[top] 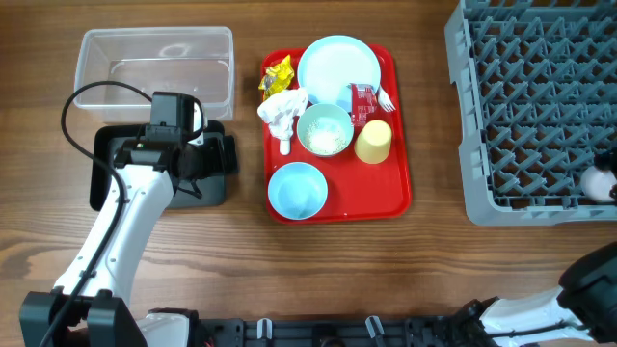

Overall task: Sort waste into correct bins and load items into the dishwasher rack
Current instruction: 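Carry the pink cup right and place it in the grey rack, then reach the right gripper to the yellow cup and grasp it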

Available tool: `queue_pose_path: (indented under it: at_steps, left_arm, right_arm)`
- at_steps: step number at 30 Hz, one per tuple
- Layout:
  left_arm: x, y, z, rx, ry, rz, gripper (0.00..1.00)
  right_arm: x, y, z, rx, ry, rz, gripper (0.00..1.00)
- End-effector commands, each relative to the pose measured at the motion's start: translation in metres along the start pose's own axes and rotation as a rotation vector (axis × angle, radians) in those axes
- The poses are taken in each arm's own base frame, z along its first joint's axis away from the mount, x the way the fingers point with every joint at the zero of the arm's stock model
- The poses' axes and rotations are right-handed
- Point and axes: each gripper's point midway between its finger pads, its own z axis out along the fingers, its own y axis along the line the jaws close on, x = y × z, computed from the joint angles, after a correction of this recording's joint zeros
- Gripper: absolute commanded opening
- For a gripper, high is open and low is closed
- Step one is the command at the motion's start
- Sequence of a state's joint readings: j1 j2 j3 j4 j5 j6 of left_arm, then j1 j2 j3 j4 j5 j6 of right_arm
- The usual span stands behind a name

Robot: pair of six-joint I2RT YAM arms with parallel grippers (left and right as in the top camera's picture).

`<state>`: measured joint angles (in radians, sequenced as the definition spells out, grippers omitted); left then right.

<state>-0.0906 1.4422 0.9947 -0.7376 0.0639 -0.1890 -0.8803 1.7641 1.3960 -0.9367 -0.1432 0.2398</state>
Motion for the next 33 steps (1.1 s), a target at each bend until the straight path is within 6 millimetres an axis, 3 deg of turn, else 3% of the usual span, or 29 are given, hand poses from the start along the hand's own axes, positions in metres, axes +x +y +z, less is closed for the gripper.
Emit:
queue_pose_path:
  at_steps: [1, 5, 8, 12, 16, 19, 22, 24, 27, 28, 33]
  left_arm:
    - [-0.005, -0.001, 0.000, -0.007, -0.006, 0.004, 1.00]
    - [-0.005, -0.001, 0.000, -0.007, -0.006, 0.004, 1.00]
    - [-0.005, -0.001, 0.000, -0.006, -0.006, 0.004, 1.00]
    - [-0.006, -0.001, 0.000, -0.005, -0.012, 0.004, 1.00]
    - [-0.006, -0.001, 0.000, -0.005, -0.012, 0.004, 1.00]
    - [-0.007, -0.001, 0.000, -0.005, -0.013, 0.004, 1.00]
    - [-0.007, -0.001, 0.000, -0.005, -0.013, 0.004, 1.00]
    - [-0.007, -0.001, 0.000, -0.004, -0.013, 0.001, 1.00]
    - [-0.007, -0.001, 0.000, -0.004, -0.013, 0.001, 1.00]
    - [-0.007, -0.001, 0.000, -0.004, -0.013, 0.001, 1.00]
    - [-0.004, -0.001, 0.000, -0.006, -0.003, 0.000, 1.00]
  right_arm:
    - [0.003, -0.001, 0.007, -0.001, 0.033, 0.004, 0.89]
    - [0.001, 0.002, 0.004, -0.015, 0.031, 0.002, 0.93]
    - [-0.005, 0.013, -0.011, -0.058, 0.029, -0.021, 0.93]
    - [-0.018, 0.046, -0.058, -0.137, -0.024, -0.105, 0.93]
    - [-0.008, 0.105, -0.115, -0.211, -0.114, -0.294, 0.93]
    - [0.048, 0.177, -0.147, -0.313, -0.120, -0.531, 0.93]
    - [0.116, 0.239, -0.154, -0.398, -0.064, -0.741, 0.93]
    - [0.154, 0.269, -0.148, -0.400, -0.040, -0.826, 0.93]
    - [0.215, 0.314, -0.123, -0.351, -0.032, -0.978, 0.96]
    - [0.228, 0.321, -0.113, -0.328, -0.028, -1.009, 0.96]
    - [0.278, 0.328, -0.038, -0.160, 0.088, -1.109, 0.97]
